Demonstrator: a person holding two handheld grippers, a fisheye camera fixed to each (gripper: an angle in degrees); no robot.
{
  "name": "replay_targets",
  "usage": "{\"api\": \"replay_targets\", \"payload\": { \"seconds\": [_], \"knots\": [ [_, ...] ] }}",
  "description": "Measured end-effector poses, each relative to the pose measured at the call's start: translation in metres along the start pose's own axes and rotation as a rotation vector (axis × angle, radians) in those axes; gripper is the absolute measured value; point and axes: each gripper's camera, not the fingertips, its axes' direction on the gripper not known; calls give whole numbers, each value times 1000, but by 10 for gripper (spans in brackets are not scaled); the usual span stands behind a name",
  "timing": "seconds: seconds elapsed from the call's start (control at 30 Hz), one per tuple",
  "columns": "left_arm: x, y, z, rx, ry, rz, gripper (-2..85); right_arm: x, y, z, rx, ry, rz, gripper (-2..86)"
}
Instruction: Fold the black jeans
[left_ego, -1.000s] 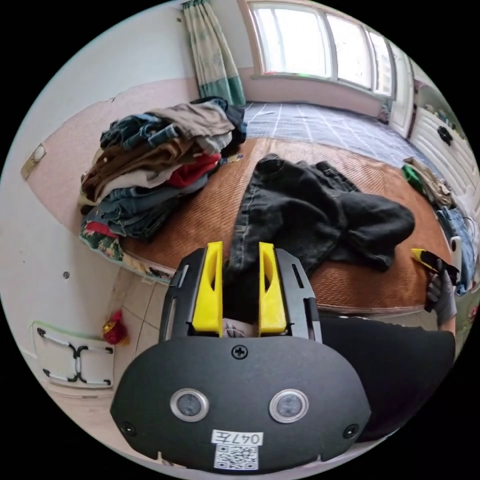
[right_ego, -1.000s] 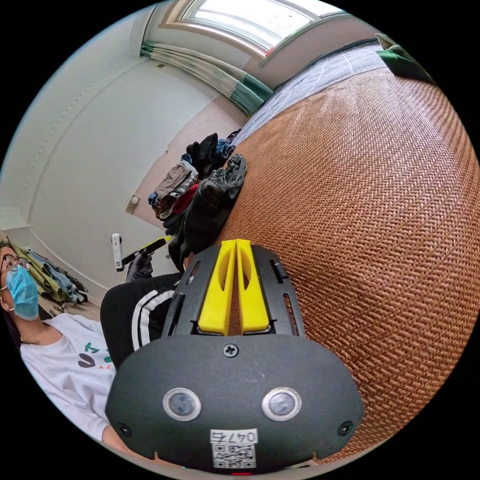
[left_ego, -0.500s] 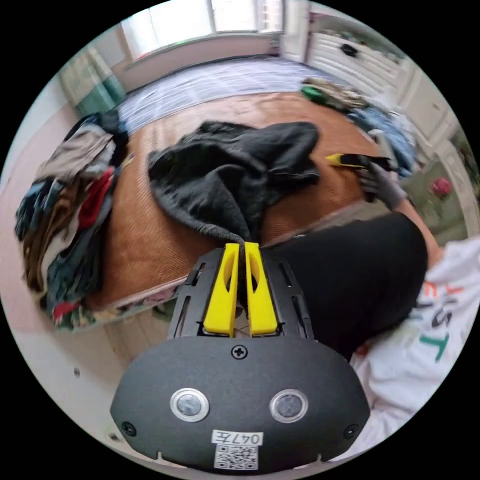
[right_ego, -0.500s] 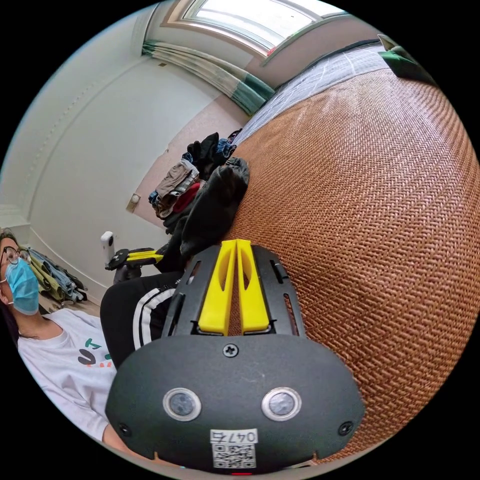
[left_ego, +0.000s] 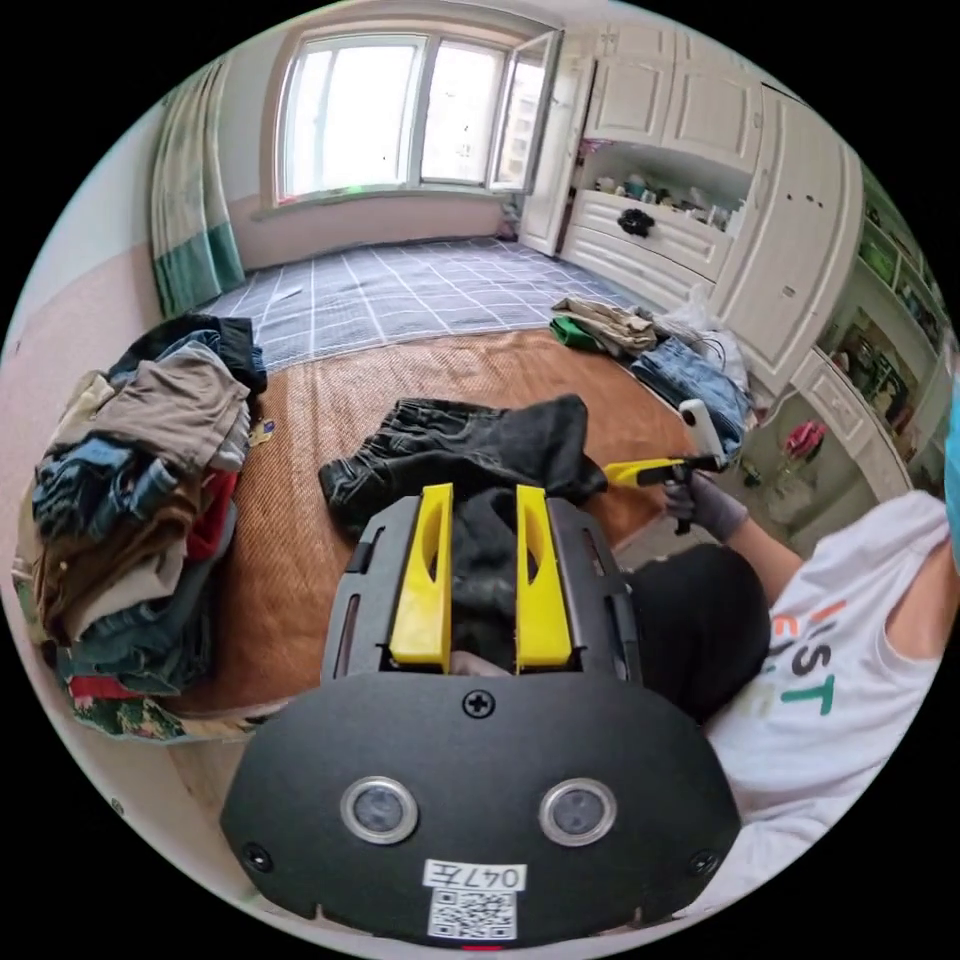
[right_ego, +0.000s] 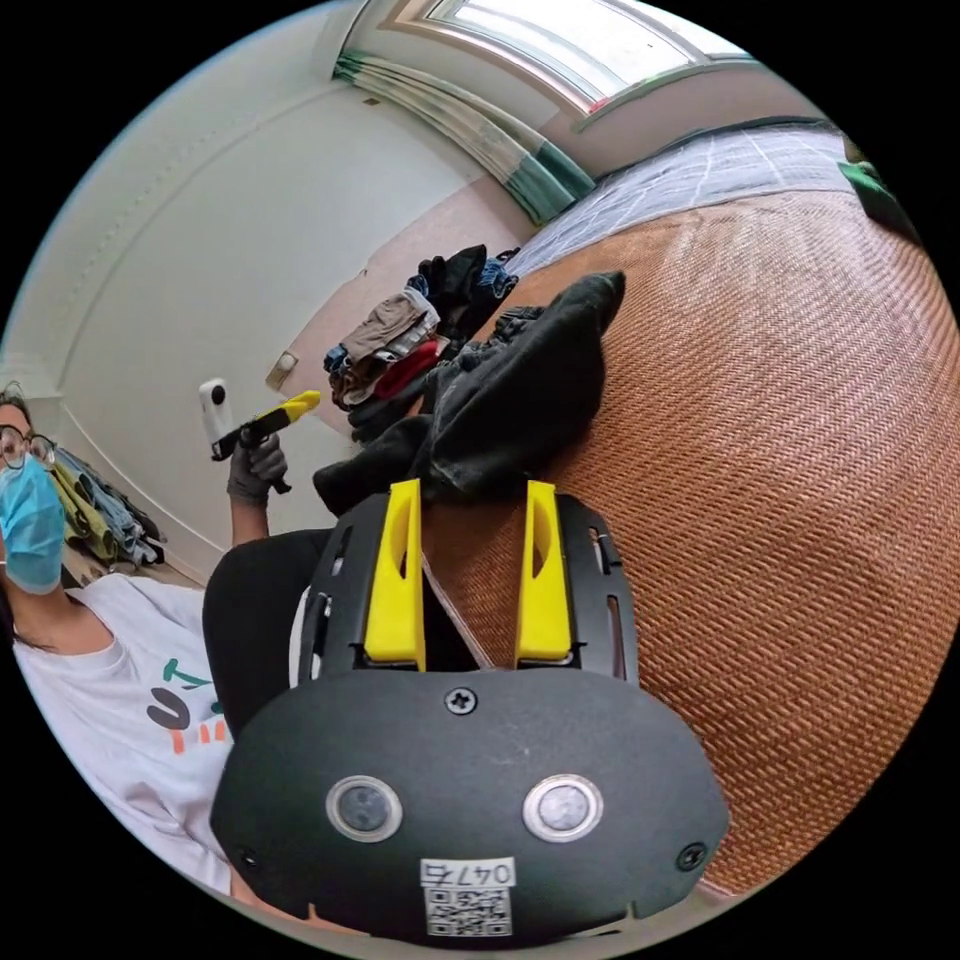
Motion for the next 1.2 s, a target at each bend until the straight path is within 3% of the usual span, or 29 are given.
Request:
{"api": "replay_targets", "payload": {
  "seconds": [0.07,0.23,0.3,0.4,0.53,0.6,0.73,0.87,1.03,1.13,1.2],
  "knots": [
    [-29,-34,46,-38,-77,-36,87,-6,-9,13,-24,29,6,92],
    [-83,-92,217,-341,-280,-30,107,-21,-40,32,-149,34,-41,9],
    [-93,-89,285,-464,-326,-29,110,-35,-67,32,-254,170,-161,1],
    [-85,-78,303,-464,-360,-82,105,-42,-114,24,-277,336,-228,-2],
    [-56,-47,300,-401,-403,-128,96,-38,-164,29,-134,538,-184,-1],
    [-40,-18,300,-358,-424,-149,99,-39,-191,26,88,662,-133,8],
    [-26,15,282,-335,-436,-160,97,-50,-205,15,222,428,-21,92],
    [-12,47,243,-282,-429,-154,91,-86,-159,15,70,217,-119,156],
    [2,68,261,-315,-388,-157,75,-106,-64,36,-26,82,-73,163],
    [29,77,282,-342,-472,-121,67,-127,-35,50,85,157,-94,144],
    [58,79,289,-377,-533,-75,56,-147,-43,71,35,72,-133,116]
  ]
}}
